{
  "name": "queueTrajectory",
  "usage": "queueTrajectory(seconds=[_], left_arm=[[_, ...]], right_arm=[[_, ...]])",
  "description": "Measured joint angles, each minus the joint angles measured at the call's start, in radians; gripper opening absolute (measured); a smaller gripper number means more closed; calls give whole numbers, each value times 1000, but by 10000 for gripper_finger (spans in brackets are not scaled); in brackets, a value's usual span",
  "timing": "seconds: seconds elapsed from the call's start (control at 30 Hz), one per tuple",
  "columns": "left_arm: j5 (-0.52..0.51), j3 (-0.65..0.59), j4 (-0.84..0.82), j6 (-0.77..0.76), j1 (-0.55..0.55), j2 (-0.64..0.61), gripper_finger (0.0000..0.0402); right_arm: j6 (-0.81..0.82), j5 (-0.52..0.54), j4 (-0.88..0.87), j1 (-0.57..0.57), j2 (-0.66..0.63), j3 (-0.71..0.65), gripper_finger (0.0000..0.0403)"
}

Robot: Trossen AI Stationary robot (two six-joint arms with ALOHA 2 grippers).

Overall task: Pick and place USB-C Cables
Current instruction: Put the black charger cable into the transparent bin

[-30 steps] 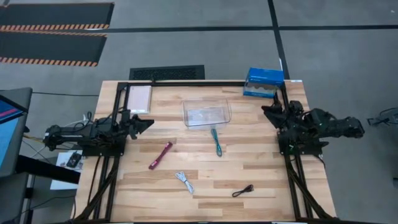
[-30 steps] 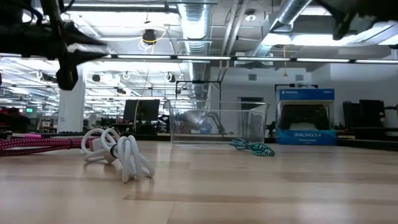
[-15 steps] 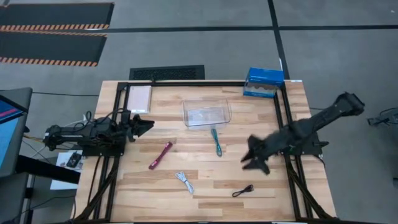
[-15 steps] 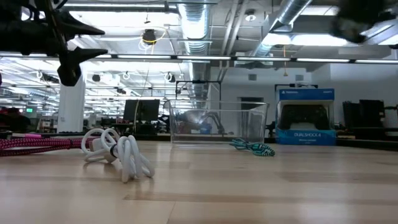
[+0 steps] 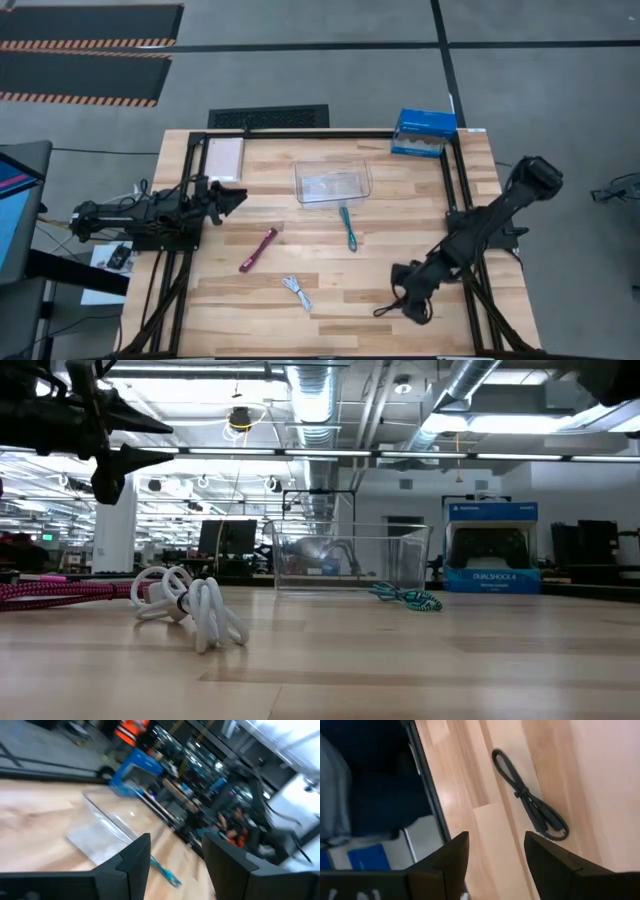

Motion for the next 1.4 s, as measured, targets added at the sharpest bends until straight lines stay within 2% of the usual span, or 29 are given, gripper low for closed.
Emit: queueTrajectory(seconds=[0.13, 0.3, 0.4, 0.7, 0.97, 1.13, 1.4], left_arm=[[-42, 0, 1, -3, 0, 0, 165], [22, 0, -9, 0, 0, 0, 165], [39, 0, -26, 2, 0, 0, 165], [58, 0, -38, -5, 0, 0, 165], [80, 0, -41, -5, 0, 0, 165], [73, 0, -42, -5, 0, 0, 165], [72, 0, -27, -6, 0, 0, 165]], right_arm=[[-87, -7, 57, -2, 86, 0, 223], [-235, 4, 98, -10, 174, 38, 237], [-314, 39, 65, -18, 219, 97, 244], [-484, 78, -189, 3, 373, 261, 250], [-471, 128, -253, 26, 462, 286, 246], [-447, 137, -260, 25, 469, 285, 202], [-355, 223, -269, 25, 470, 283, 62]])
